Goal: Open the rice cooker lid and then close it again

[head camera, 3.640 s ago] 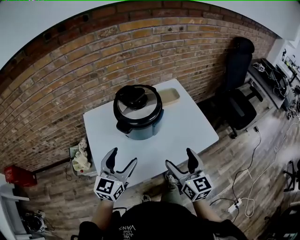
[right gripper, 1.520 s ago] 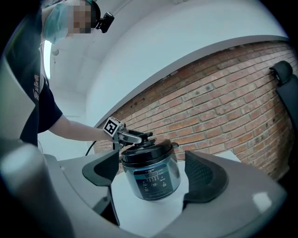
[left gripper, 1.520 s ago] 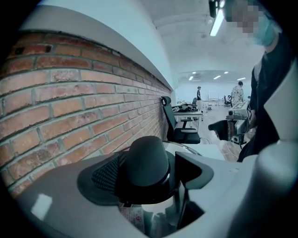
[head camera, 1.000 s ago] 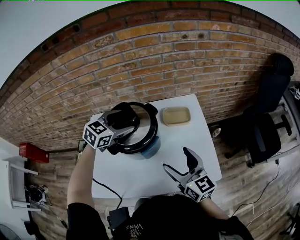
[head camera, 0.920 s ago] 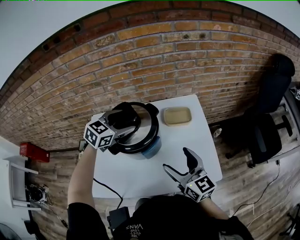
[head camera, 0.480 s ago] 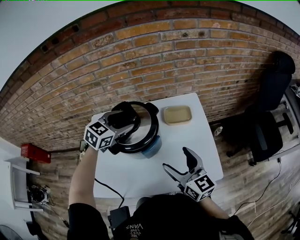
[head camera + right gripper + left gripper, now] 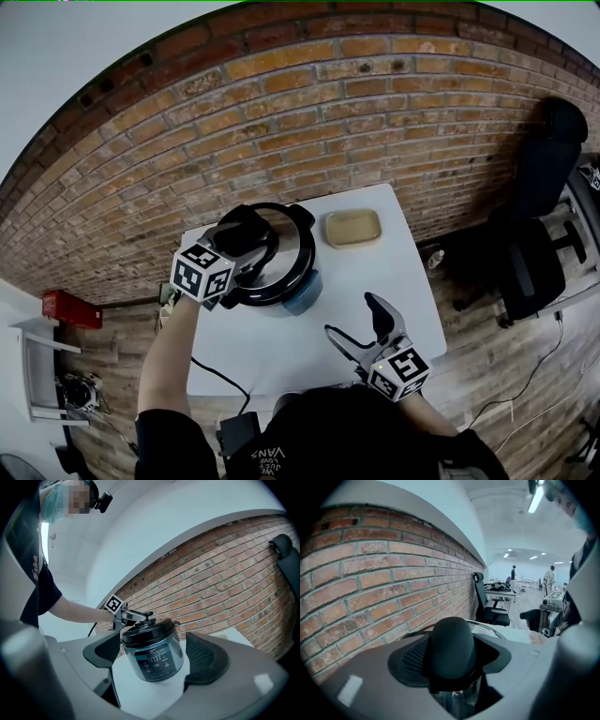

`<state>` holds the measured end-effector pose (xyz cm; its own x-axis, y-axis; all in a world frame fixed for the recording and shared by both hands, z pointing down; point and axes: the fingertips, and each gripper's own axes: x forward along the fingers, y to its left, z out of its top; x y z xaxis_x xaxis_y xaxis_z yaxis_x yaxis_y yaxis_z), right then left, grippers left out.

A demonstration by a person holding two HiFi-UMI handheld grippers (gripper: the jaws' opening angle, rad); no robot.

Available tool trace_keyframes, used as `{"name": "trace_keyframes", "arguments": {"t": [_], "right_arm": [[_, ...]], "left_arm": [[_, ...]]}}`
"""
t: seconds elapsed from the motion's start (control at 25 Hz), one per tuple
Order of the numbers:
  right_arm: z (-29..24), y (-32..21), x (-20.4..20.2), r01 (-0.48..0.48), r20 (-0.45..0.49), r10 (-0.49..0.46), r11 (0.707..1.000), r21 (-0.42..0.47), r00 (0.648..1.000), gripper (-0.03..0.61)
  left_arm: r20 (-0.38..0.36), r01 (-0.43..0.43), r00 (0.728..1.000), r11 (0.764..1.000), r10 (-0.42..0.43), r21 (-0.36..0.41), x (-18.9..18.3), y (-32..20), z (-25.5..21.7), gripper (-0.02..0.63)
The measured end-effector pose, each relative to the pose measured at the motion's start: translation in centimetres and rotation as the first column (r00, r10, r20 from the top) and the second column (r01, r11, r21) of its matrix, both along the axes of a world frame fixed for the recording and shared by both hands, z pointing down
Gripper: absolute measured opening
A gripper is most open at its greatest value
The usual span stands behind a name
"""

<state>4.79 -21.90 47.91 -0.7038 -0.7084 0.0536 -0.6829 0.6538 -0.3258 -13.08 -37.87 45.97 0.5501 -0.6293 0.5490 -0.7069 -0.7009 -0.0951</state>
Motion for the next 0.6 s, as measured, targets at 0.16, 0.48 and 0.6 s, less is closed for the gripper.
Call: {"name": "trace_keyframes", "arguments": {"t": [0.16, 0.48, 0.6], "right_arm": [[-0.1, 0.1, -0.1, -0.001, 0.002, 0.001, 1.0, 0.004, 1.0, 0.433], [-0.1, 0.1, -1.1, 0.019, 0.007, -0.019, 1.0, 0.003, 1.0, 0.431], [0.0, 0.2, -1.2, 0.027, 0.003, -0.027, 1.0, 0.0, 1.0, 0.431]], "left_arm": [[0.009, 0.101, 0.995, 0.995, -0.101, -0.002, -0.1, -0.2, 0.1, 0.281], [0.008, 0.134, 0.991, 0.991, -0.134, 0.001, -0.1, -0.1, 0.0, 0.281], [0.012, 0.135, 0.991, 0.991, -0.135, -0.002, -0.1, -0.1, 0.0, 0.281]]}}
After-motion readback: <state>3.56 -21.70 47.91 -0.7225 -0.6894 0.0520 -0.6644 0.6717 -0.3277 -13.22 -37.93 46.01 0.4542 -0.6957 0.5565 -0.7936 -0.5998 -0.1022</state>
